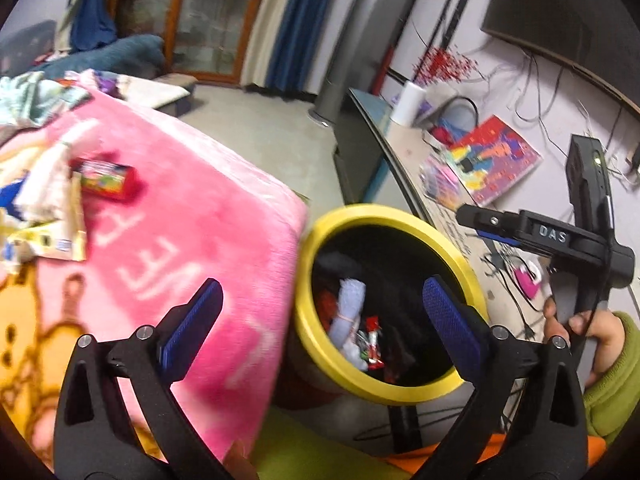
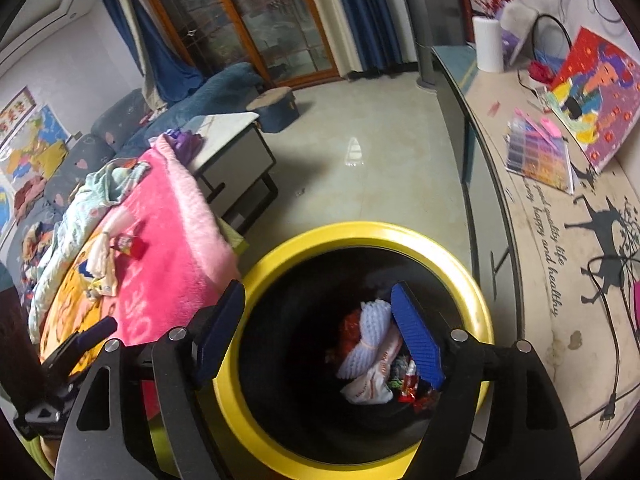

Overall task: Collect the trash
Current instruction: 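Move both open tools back over the remaining trash on the blanket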

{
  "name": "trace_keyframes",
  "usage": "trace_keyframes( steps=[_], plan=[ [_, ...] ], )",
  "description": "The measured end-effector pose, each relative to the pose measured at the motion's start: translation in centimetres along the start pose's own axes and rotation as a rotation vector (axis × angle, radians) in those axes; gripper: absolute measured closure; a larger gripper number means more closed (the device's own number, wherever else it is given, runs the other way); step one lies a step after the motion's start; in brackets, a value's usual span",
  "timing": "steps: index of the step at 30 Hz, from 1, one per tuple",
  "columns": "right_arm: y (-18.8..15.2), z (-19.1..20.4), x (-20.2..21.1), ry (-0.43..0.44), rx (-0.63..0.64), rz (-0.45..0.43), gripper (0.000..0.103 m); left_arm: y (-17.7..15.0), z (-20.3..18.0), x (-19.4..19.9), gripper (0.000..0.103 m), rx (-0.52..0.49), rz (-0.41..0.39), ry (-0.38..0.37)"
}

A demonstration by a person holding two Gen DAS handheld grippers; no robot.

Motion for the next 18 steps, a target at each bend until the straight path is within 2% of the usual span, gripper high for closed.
trace_keyframes(
  steps=[8, 10, 12, 18],
  plan=[
    [1.5, 4.9, 2.1, 0.013, 0.117, -0.083, 0.029, 1.2, 1.9, 3.1, 0.011, 0.015, -0.095, 0.05],
    [1.6, 6.0, 2.5, 0.013, 0.148, -0.102, 0.022, 1.5, 2.5, 3.8, 0.011, 0.026, -0.115, 0.061],
    [1.8, 7.1, 2.8, 0.013, 0.178, -0.119, 0.021, 1.7, 3.0, 4.5, 0.011, 0.038, -0.134, 0.073],
    [1.4, 9.9, 3.1, 0.022, 0.261, -0.13, 0.02, 2.1, 4.1, 6.0, 0.011, 0.057, -0.182, 0.09]
  ],
)
Point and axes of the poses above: each gripper's, at about its wrist camera, not at the fingertips, and x roughly against the way its jaws point, z to its left, y to its top, the point moved 5 cm from there along -x, roughly the way its jaws point, and after that the axes turned 13 degrees about x, right-handed, at the moved point
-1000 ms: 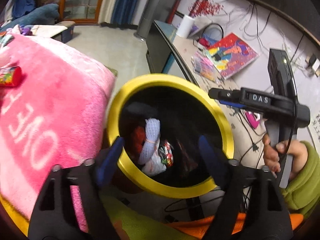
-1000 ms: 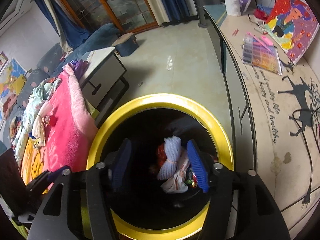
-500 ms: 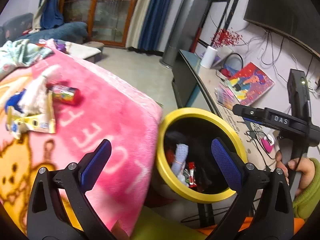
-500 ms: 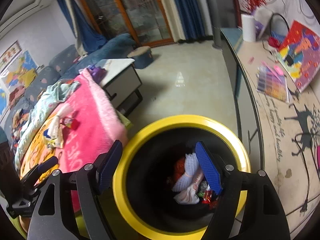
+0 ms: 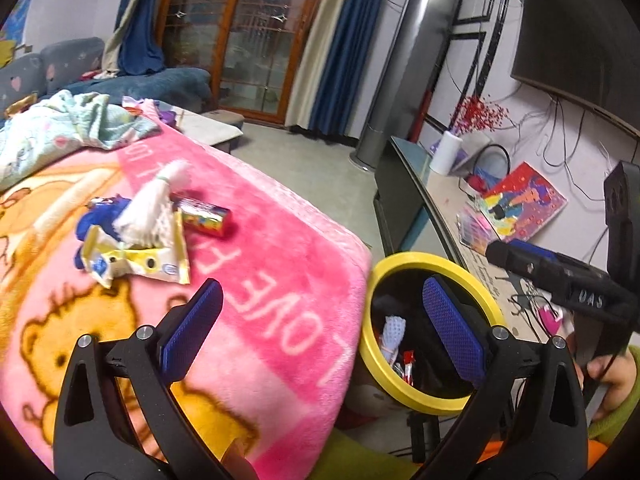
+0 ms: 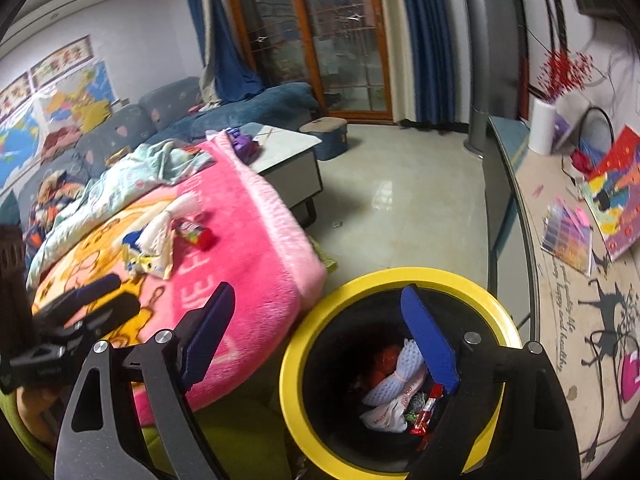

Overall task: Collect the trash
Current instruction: 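Move both open tools back over the remaining trash on the blanket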

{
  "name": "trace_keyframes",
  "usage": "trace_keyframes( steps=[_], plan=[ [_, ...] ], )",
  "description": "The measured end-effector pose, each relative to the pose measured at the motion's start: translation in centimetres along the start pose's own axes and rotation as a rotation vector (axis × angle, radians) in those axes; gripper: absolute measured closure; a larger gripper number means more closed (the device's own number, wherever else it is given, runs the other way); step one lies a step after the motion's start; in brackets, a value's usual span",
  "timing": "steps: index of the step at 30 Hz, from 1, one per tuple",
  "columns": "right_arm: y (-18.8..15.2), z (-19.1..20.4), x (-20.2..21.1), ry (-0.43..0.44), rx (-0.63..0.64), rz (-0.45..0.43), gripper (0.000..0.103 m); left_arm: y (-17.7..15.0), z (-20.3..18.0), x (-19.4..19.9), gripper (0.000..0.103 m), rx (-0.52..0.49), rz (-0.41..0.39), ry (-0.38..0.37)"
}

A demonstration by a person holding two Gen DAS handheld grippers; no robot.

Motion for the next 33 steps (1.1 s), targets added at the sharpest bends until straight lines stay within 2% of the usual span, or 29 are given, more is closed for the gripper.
trace_keyframes(
  steps=[4, 21, 28, 33],
  plan=[
    [0.3, 1.3, 0.2, -0.006, 0.047, -0.01, 0.019, 0.2, 0.5, 0.7, 0.011, 0.001, -0.027, 0.016],
    [3.1, 5.2, -0.3, 0.037, 0.107, -0.031, 0.018, 1.9, 3.7, 3.8, 0.011, 0.027, -0.141, 0.094],
    [4.8, 7.3, -1.4, 0.066, 0.122, -0.037, 0.016, 3.0, 6.5, 5.1, 0.011, 0.072, -0.192, 0.141],
    [5.8, 9.4, -2.3, 0.09, 0.153, -0.041, 0.014, 4.0, 9.1, 6.2, 0.011, 0.092, -0.244, 0.2]
  ],
)
Point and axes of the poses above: each gripper's, at about its wrist camera, not at the fingertips, and x roughly against the way its jaws point, z to its left, y to its top, the point moved 5 cm from there along -x, roughly the way its jaws point, and after that the axes turned 13 degrees about x, right-handed, at the moved point
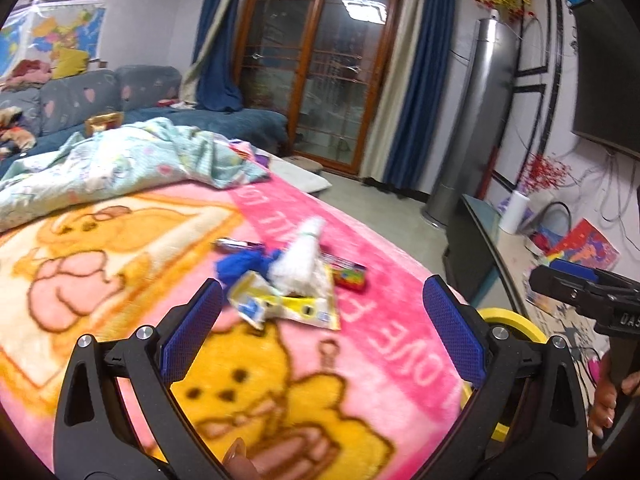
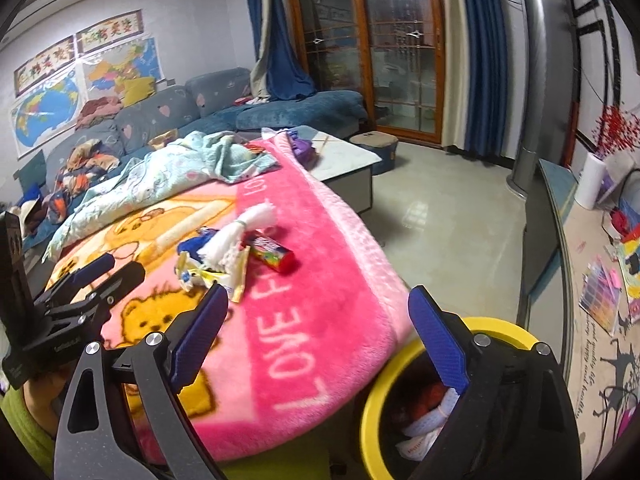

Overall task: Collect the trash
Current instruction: 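Move both open tools back over the remaining trash on the blanket, then grasp the white mesh bag with the right tool while the left tool grasps the blue plastic bag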

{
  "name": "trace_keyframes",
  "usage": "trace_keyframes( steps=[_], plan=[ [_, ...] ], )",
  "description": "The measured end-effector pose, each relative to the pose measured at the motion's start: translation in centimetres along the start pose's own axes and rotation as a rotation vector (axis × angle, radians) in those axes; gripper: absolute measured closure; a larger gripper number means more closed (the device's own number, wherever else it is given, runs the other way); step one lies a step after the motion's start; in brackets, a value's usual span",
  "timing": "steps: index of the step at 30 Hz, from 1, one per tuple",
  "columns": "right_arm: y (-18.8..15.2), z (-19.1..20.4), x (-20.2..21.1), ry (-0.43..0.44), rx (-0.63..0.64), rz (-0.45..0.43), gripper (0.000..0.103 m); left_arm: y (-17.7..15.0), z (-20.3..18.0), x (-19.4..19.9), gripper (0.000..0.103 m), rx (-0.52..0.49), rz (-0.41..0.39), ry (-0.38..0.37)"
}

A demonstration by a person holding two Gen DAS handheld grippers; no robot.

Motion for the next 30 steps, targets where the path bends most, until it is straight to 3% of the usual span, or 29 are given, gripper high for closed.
trace_keyframes(
  steps=[11, 17, 25, 30],
  plan=[
    [2.1, 4.2, -3.4, 0.055, 0.074, 0.021, 0.013, 2.3, 6.8, 0.2, 0.011, 0.097, -0.052, 0.102],
    [2.7, 6.2, -6.3, 0.088, 0.102, 0.057, 0.013, 2.6, 9.9, -0.6, 0.011, 0.157, -0.04, 0.129],
    [3.7, 7.6, -10.8, 0.117, 0.121, 0.096, 0.013, 2.4, 11.5, -3.5, 0.012, 0.247, 0.055, 0.055],
    [4.6, 8.1, -13.3, 0.152, 0.107, 0.118, 0.018, 2.3, 12.0, -5.7, 0.024, 0.321, 0.122, -0.004]
  ],
)
Point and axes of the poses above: each gripper's, at about its wrist camera, not at the fingertips, and x roughly against the way its jaws point, z to its left, y to its top, the point moved 5 cm from there along -x, roughly the way its jaws point, and after that the axes turned 13 degrees about x, right-handed, at the moved point
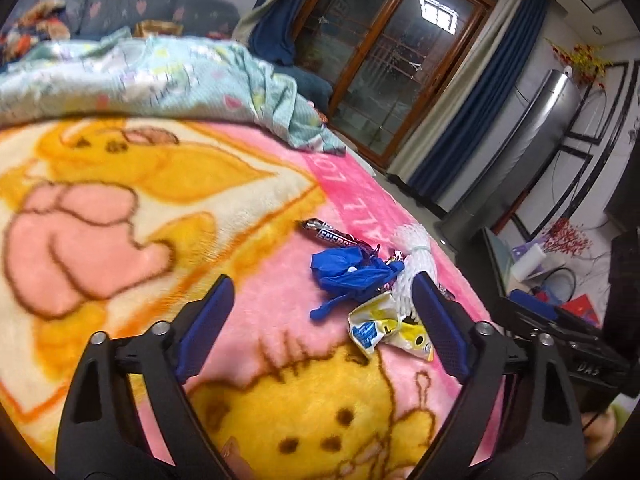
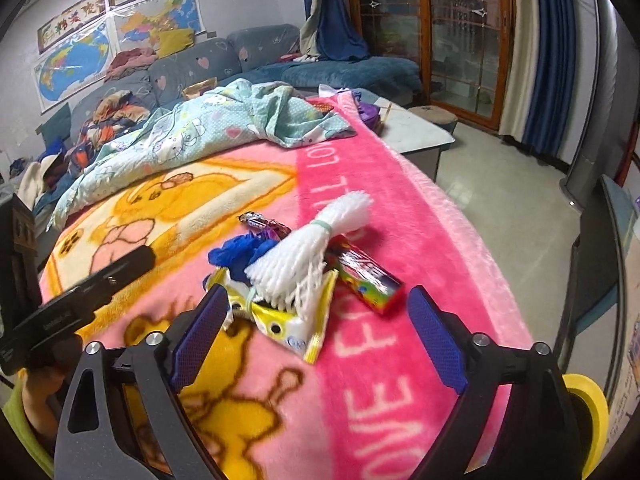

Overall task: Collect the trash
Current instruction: 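Grasp the white mesh bag with the right tool while the left tool grasps the blue plastic bag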

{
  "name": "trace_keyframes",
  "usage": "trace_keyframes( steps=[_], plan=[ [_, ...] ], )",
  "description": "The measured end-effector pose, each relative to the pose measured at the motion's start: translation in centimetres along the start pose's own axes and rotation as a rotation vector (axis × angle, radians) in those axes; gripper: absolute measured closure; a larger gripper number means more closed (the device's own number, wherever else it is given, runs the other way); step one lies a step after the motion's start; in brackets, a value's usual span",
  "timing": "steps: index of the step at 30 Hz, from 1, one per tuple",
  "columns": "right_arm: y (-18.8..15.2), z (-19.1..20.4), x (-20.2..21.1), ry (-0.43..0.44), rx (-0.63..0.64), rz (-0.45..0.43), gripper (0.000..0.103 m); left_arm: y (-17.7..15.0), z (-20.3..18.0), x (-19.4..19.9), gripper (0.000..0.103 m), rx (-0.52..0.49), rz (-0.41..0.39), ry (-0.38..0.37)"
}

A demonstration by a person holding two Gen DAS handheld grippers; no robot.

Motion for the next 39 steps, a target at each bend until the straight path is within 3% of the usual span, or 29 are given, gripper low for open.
trace_keyframes(
  steps=[7, 14, 19, 20, 22, 30, 39],
  plan=[
    [1.1, -0.1, -3.1, 0.039, -0.016, 0.039, 0.031, 0.6, 1.4, -3.2, 0.044, 0.141, 0.112, -0.085],
    [1.5, -0.4, -5.7, 0.071, -0.04, 0.074, 0.041, 0.3, 1.9, -5.1, 0.044, 0.228, 0.19, -0.133],
    [1.0, -0.2, -7.0, 0.101, -0.054, 0.103, 0.071, 0.0, 1.7, -6.1, 0.046, 0.249, 0.222, -0.152],
    [1.0, -0.1, -6.9, 0.103, -0.053, 0.097, 0.073, 0.0, 1.5, -6.3, 0.048, 0.246, 0.225, -0.154],
    [1.0, 0.2, -6.6, 0.106, -0.042, 0.084, 0.079, -0.3, 1.2, -6.6, 0.058, 0.238, 0.243, -0.163],
    [0.6, 0.4, -5.1, 0.127, -0.057, 0.048, 0.087, -1.0, 1.3, -6.9, 0.095, 0.23, 0.264, -0.166],
    [0.4, 0.6, -2.7, 0.132, -0.066, -0.004, 0.087, -0.1, 2.8, -3.6, 0.102, 0.248, 0.155, -0.151]
  ],
)
Point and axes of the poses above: each gripper's, at about its wrist camera, not at the fingertips, and x roughly against the way its jaws point, z to its left, y to its top, the point moved 5 cm from there along -x, roughly the way its jaws point, and after that the axes turned 13 degrees about x, right-handed, at the moved point
